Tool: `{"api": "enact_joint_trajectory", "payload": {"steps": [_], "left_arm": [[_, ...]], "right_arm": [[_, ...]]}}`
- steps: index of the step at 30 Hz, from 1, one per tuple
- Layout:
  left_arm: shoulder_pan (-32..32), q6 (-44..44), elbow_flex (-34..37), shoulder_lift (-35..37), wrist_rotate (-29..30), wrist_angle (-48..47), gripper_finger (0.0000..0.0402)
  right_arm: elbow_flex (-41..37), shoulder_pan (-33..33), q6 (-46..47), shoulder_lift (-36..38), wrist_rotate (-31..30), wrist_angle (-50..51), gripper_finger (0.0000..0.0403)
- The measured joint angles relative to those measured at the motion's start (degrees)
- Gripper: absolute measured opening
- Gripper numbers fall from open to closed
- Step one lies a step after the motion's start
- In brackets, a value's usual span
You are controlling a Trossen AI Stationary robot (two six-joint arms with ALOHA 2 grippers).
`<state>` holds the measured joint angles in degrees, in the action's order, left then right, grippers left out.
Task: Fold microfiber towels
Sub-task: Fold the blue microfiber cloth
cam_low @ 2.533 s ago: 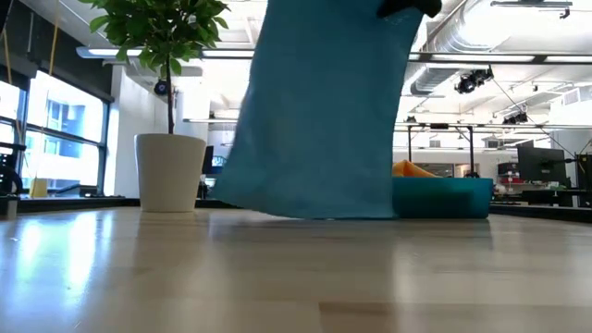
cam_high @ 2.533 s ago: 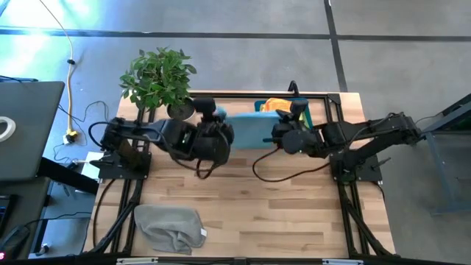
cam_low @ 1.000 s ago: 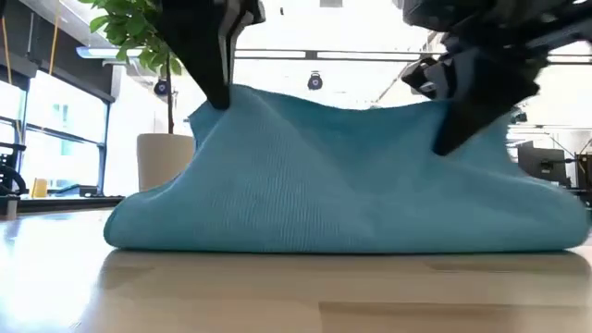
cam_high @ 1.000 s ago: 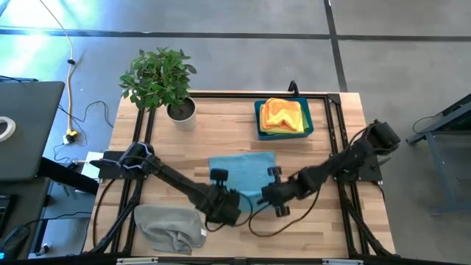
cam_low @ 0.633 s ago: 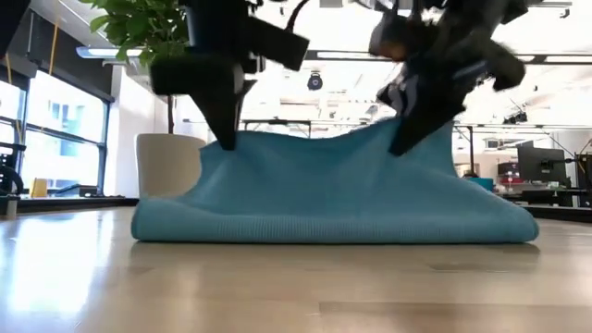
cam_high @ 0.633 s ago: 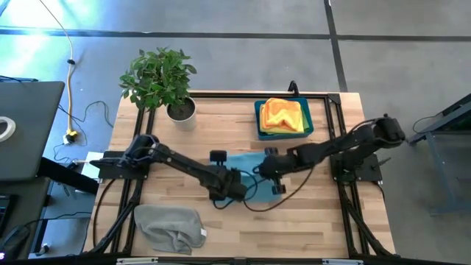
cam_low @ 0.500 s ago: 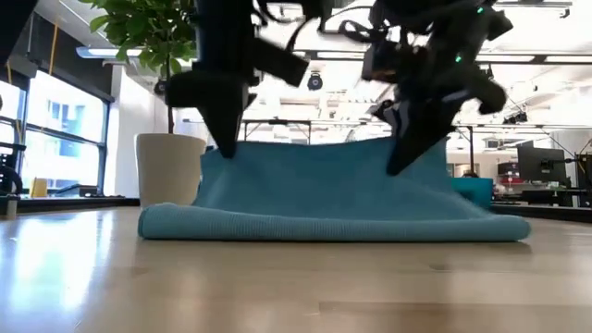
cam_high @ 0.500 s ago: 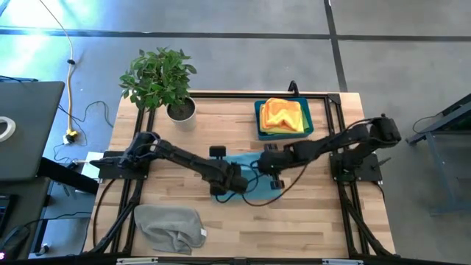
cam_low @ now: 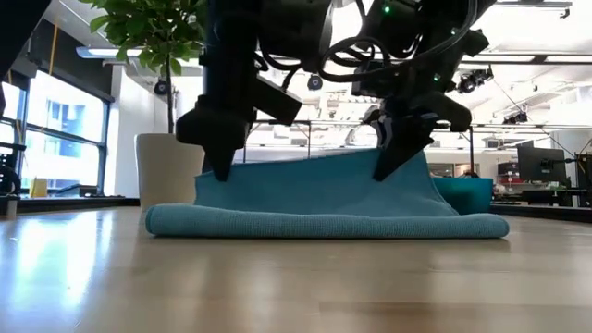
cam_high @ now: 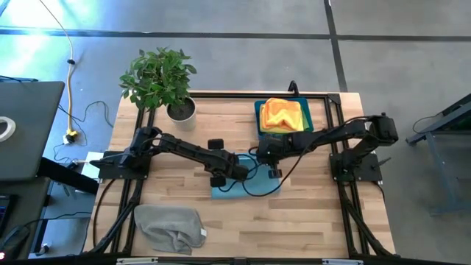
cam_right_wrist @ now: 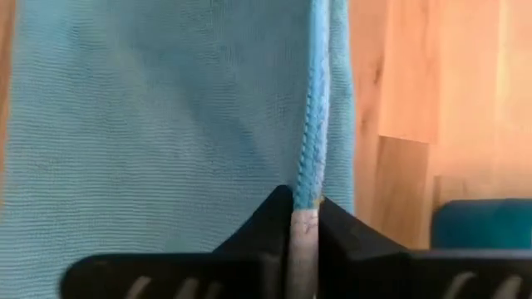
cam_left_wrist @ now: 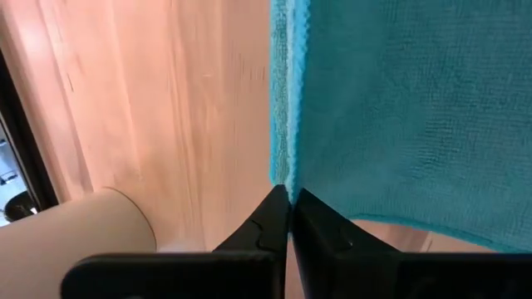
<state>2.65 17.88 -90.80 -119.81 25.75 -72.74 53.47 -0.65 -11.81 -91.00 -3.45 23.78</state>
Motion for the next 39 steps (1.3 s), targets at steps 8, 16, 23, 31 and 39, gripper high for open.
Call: {"api": "enact_joint_trajectory", "payload": {"steps": [8,16,23,31,39], "left_arm": [[-0.78,4.02,0.00,0.00,2.44,0.03,0.0028],[-0.76,4.92,0.00,0.00,5.16,-0.53,0.0074],[2.29,-3.11,0.00,0.00,-5.31,0.79,0.0083],[5.31,-7.33,1.33,0.04,-8.91,6.43,0.0066],[7.35,-0.75,13.93,5.77,-12.52,10.91,0.0051]], "right_arm": [[0.00,-0.52,0.16,0.16,-4.13,1.11,0.0138],[0.02,0.79,8.29,3.02,-3.11,8.66,0.0165],[0.02,7.67,18.17,4.96,-2.06,18.23,0.0142],[-1.42,16.74,23.91,5.54,-14.38,16.66,0.0133],[-16.76,20.97,37.26,13.70,-15.23,0.47,0.0133]]}}
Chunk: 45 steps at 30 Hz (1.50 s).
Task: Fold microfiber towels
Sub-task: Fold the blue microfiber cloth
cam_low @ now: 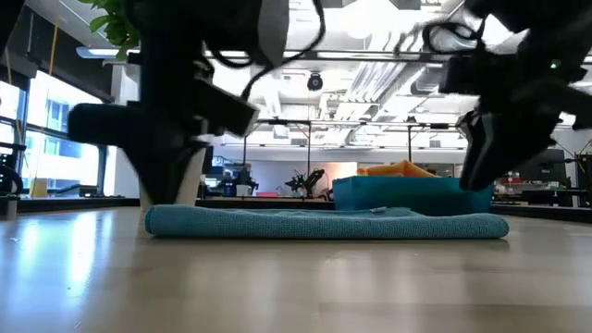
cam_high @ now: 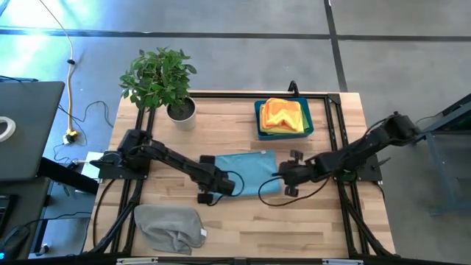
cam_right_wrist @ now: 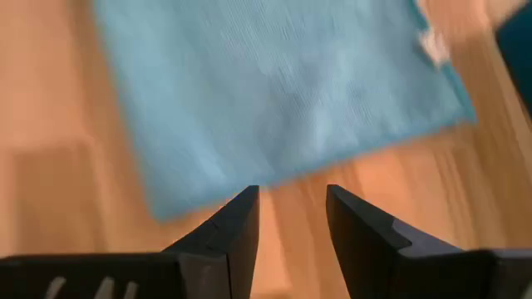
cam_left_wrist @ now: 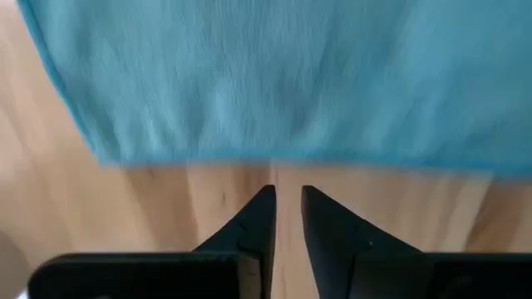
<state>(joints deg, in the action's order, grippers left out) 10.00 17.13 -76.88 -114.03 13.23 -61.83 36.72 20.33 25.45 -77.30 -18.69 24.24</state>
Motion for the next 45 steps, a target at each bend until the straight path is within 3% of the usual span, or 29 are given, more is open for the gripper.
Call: {"api": "enact_joint_trajectory", "payload": {"steps": [5,11,17,26,31,38,45], "left_arm": [[0.87,1.22,3.28,4.68,-1.02,10.03,0.0043],[1.42,0.90,5.99,7.34,2.37,21.01,0.0037],[0.67,2.87,12.31,7.25,2.04,32.89,0.0037],[0.46,8.85,18.19,7.51,4.37,36.71,0.0037],[1.10,9.96,19.88,7.48,3.50,41.76,0.0037],[1.44,12.30,20.04,6.90,1.89,49.08,0.0037],[1.47,12.27,20.02,6.84,2.01,50.30,0.0037]], "right_arm": [[-4.75,-0.05,0.29,5.87,-0.53,-11.21,0.0132],[-6.77,-1.14,5.88,6.96,-5.02,-15.09,0.0134],[-7.39,-2.04,12.68,5.97,-5.30,-16.48,0.0149],[-7.31,-5.03,27.25,2.58,-6.74,-16.08,0.0207],[-7.34,-6.89,35.04,-0.22,-6.17,-13.99,0.0215],[-7.29,-7.57,36.74,-5.88,-4.67,-15.95,0.0215],[-7.13,-7.61,38.53,-8.79,-5.31,-16.75,0.0213]]}}
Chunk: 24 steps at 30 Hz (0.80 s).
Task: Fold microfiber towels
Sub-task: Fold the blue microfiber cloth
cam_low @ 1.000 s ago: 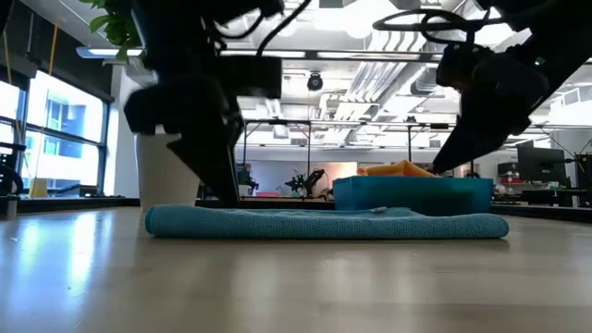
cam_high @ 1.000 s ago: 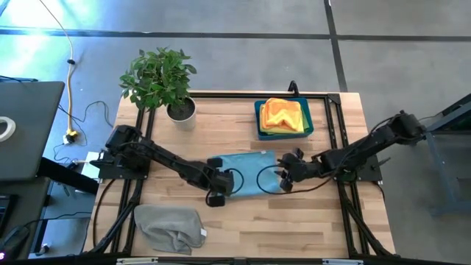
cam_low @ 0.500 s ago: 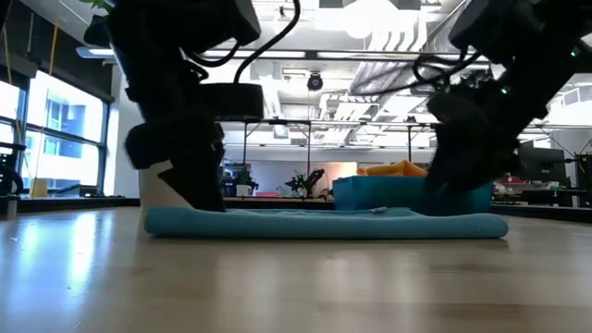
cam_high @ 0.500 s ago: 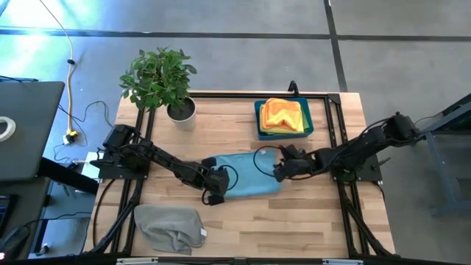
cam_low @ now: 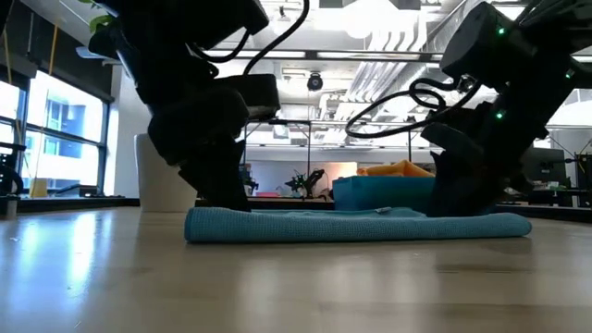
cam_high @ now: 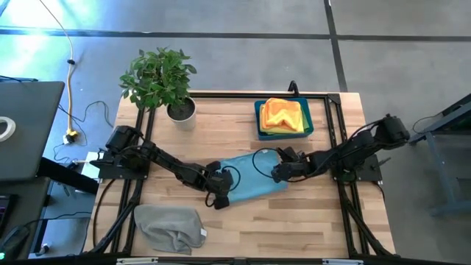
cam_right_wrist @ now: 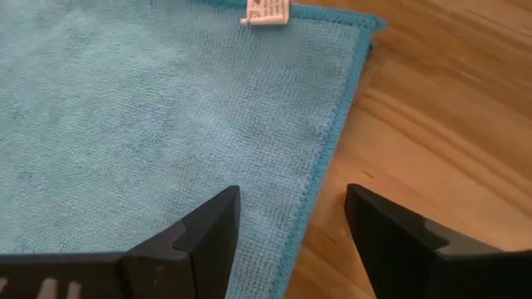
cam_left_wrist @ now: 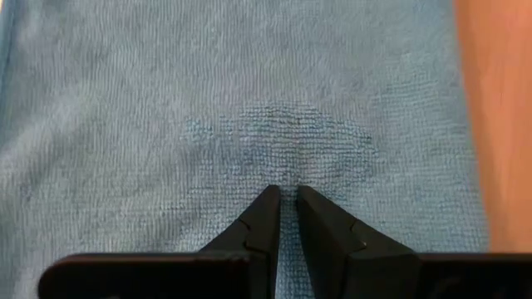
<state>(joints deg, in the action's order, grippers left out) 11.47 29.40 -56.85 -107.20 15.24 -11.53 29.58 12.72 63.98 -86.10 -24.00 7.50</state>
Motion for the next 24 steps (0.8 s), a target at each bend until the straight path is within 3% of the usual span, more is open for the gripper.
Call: {"api": "enact_joint_trajectory", "payload": {"steps": [16,24], "left_arm": [[-0.60,-2.12,-0.03,0.34,1.82,2.46,0.0037],[-0.55,-3.50,-0.14,4.01,1.88,2.51,0.0037]], "right_arm": [[-0.22,1.13,-3.46,-0.60,-0.41,-2.44,0.0097],[-0.05,1.19,-7.53,-0.60,-0.80,0.11,0.0012]]}}
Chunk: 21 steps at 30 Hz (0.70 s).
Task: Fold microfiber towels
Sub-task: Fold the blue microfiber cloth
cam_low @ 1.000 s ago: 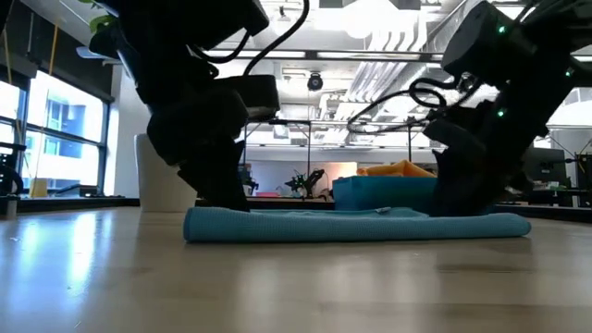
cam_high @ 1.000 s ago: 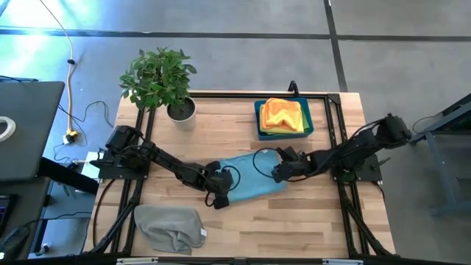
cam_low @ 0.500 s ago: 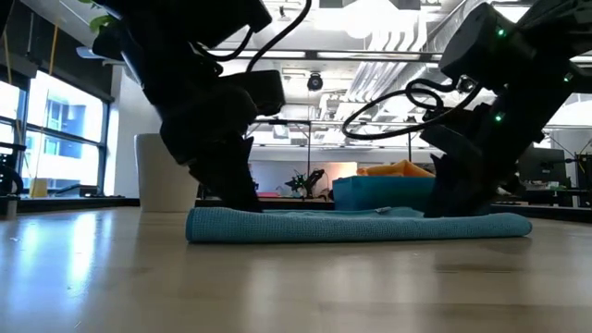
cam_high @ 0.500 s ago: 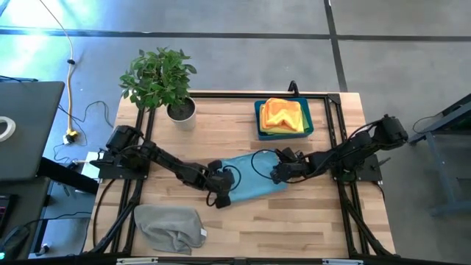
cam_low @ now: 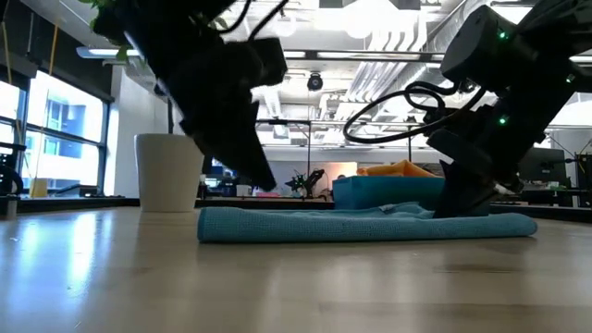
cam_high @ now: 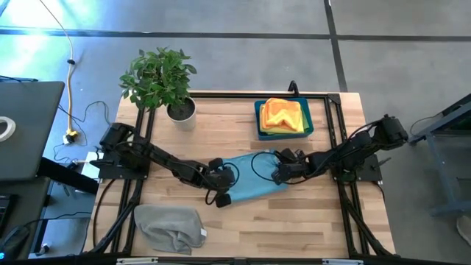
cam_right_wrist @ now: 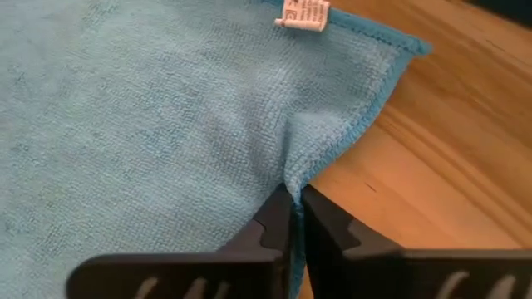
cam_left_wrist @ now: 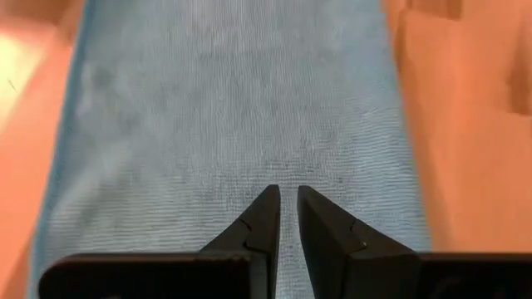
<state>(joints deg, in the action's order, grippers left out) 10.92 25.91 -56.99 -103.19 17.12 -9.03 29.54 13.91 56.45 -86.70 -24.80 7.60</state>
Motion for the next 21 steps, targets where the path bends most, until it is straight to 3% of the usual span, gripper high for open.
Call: {"api": "enact_joint_trajectory", "payload": {"steps": [4,10,15,21], "left_arm": [[0.01,-2.04,0.00,2.81,0.73,-0.03,0.0037],[0.02,-4.15,0.00,6.21,9.59,0.15,0.0037],[-0.07,-8.83,0.00,8.53,14.36,0.40,0.0037],[-0.04,-11.51,0.00,11.20,16.11,0.24,0.0037]], "right_arm": [[0.07,0.02,-3.03,0.02,-0.24,1.25,0.0007],[0.73,0.04,-3.77,1.79,-0.48,8.58,0.0002],[6.35,0.00,-1.04,3.25,0.38,28.01,0.0001],[15.43,-0.01,3.08,3.23,1.34,49.27,0.0001]]}}
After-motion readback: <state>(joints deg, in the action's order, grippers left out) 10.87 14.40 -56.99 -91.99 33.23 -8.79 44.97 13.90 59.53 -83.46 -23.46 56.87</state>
